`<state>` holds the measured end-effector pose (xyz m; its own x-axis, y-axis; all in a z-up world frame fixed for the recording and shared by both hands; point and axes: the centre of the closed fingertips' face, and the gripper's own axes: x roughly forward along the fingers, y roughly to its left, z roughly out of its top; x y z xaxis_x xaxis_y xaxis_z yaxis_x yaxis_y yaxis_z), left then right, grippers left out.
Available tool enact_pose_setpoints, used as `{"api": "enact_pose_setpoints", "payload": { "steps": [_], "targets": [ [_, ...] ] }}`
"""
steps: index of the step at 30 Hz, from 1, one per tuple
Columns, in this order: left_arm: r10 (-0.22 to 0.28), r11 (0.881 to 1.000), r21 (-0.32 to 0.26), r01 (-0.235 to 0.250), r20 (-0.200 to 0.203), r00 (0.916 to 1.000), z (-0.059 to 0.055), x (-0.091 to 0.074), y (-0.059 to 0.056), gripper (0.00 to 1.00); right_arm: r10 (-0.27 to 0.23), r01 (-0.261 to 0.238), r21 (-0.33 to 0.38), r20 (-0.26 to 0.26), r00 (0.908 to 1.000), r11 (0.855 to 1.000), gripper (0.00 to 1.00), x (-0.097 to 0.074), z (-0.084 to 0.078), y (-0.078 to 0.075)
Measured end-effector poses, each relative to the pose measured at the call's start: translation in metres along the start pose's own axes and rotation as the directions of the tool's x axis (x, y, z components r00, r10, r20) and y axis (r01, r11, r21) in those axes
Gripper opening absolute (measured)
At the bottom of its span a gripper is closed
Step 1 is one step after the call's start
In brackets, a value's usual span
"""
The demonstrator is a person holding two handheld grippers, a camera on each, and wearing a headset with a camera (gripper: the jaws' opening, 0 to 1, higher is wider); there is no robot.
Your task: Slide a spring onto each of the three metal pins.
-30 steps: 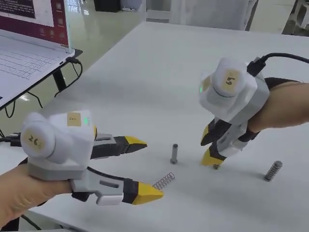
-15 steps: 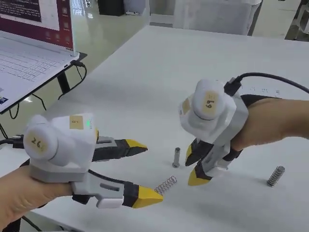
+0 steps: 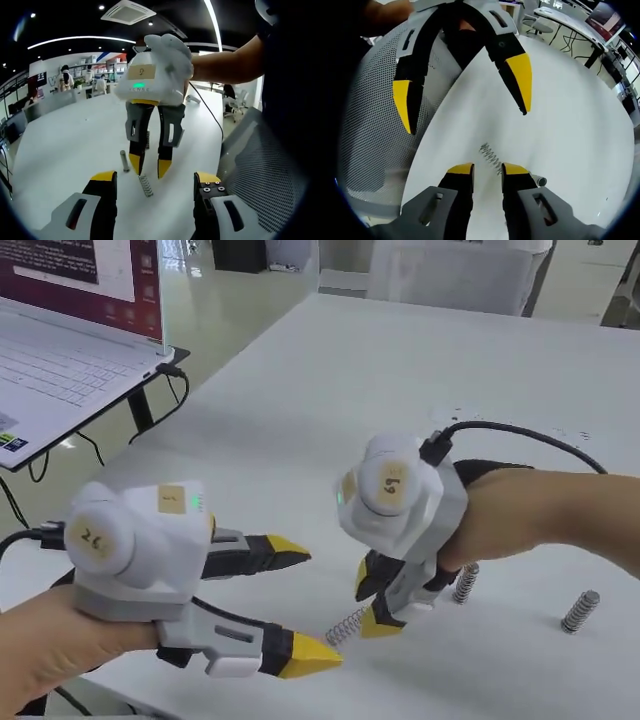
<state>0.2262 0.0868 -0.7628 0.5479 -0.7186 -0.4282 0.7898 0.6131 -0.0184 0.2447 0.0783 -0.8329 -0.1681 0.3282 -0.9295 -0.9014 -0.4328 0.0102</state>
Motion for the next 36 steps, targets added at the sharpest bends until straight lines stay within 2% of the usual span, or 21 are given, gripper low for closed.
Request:
{"api": "enact_pose_setpoints", "payload": {
  "steps": [8, 17, 29, 36],
  "targets": [
    [0.002, 1.000, -0.006, -0.002, 0.002, 1.0000, -0.002, -0.001, 0.002, 0.57, -0.003, 0.003, -0.001, -0.008, 1.0000, 1.000, 0.18, 0.012, -0.002, -0.006],
    [0.001, 1.000, -0.008, -0.001, 0.009, 1.0000, -0.001, -0.001, 0.001, 0.56, -0.003, 0.003, -0.013, -0.048, 0.9989, 1.000, 0.16, 0.022, -0.010, -0.008],
    [-0.001, 1.000, -0.012, 0.001, 0.012, 0.9999, -0.002, -0.002, 0.001, 0.56, -0.023, 0.021, -0.034, -0.082, 0.9964, 0.999, 0.13, 0.019, -0.022, -0.005],
    [-0.005, 1.000, -0.011, 0.005, 0.006, 1.0000, -0.002, -0.001, -0.002, 0.55, -0.025, 0.023, -0.025, -0.078, 0.9967, 0.999, 0.11, 0.020, -0.026, -0.001]
  ]
}}
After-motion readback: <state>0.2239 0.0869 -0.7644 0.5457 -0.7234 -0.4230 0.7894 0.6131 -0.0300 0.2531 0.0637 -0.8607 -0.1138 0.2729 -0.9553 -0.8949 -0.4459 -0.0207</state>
